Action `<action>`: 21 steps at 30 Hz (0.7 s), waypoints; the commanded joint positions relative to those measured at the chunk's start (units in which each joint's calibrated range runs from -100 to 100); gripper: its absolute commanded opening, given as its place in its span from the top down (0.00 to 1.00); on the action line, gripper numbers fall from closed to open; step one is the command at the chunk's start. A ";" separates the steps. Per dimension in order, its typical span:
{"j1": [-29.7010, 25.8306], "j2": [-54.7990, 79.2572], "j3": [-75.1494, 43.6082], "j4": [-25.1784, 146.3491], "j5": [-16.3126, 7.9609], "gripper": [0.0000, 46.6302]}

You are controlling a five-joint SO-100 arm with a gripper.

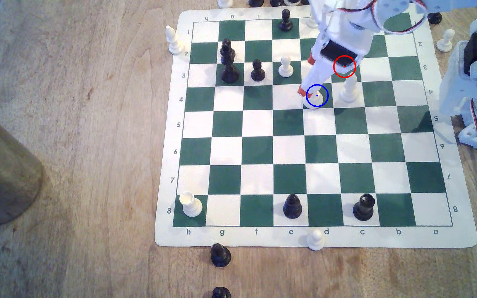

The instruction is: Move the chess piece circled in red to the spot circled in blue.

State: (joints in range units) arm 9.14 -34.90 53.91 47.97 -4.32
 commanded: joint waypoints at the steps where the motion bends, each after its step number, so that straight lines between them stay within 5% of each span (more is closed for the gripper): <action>1: 1.22 -10.09 -0.15 2.65 -0.24 0.40; 13: -4.10 -31.15 -0.06 24.51 -1.61 0.52; 14: -4.80 -34.12 0.04 27.05 -2.00 0.69; 18: -5.66 -40.57 1.12 30.82 -2.10 0.97; 21: -6.37 -45.41 2.94 31.88 -2.83 0.98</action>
State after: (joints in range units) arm 3.54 -74.19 56.35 78.73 -6.37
